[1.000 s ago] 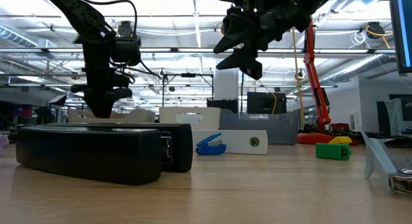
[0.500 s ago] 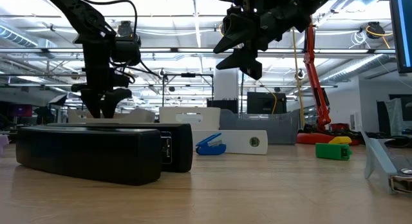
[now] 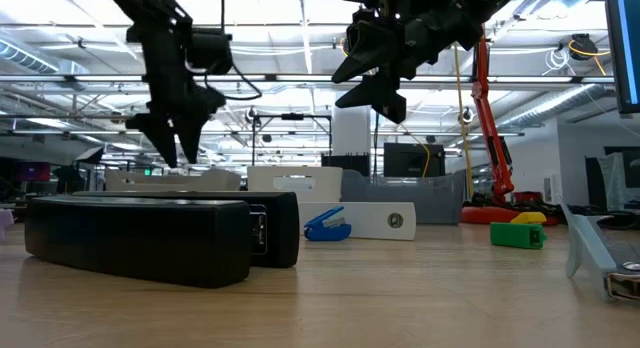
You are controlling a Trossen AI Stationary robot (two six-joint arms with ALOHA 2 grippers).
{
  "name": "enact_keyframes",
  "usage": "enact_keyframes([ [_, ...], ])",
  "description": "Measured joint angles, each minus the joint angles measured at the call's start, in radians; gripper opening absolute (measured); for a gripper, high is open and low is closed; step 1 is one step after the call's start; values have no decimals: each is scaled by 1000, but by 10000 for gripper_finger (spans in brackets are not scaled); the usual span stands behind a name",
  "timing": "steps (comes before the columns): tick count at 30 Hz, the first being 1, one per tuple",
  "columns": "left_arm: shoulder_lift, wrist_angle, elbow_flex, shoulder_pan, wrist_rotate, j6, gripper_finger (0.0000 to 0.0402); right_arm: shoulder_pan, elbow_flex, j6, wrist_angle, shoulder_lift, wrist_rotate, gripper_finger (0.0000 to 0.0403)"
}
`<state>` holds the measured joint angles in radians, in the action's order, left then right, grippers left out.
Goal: Pick and place Stapler, Stapler remover, tape
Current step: Put the blue tape into the gray bin
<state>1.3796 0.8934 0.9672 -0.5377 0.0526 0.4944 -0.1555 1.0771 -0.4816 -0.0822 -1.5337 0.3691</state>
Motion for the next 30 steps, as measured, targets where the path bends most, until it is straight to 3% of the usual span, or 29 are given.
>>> enact_keyframes([
  [5, 0, 68, 7, 157, 148, 61, 199, 0, 0, 5, 0, 0, 0, 162],
  [9, 0, 125, 7, 312, 192, 114, 194, 0, 0, 24, -1, 0, 0, 160],
  [16, 0, 173, 7, 569, 175, 182, 197, 0, 0, 108, -9, 0, 4, 162],
  [23, 0, 135, 7, 778, 91, 284, 200, -6, 0, 204, -8, 17, 55, 161],
  [30, 0, 87, 7, 925, 17, 412, 200, -42, -88, 258, -19, 141, 43, 160],
])
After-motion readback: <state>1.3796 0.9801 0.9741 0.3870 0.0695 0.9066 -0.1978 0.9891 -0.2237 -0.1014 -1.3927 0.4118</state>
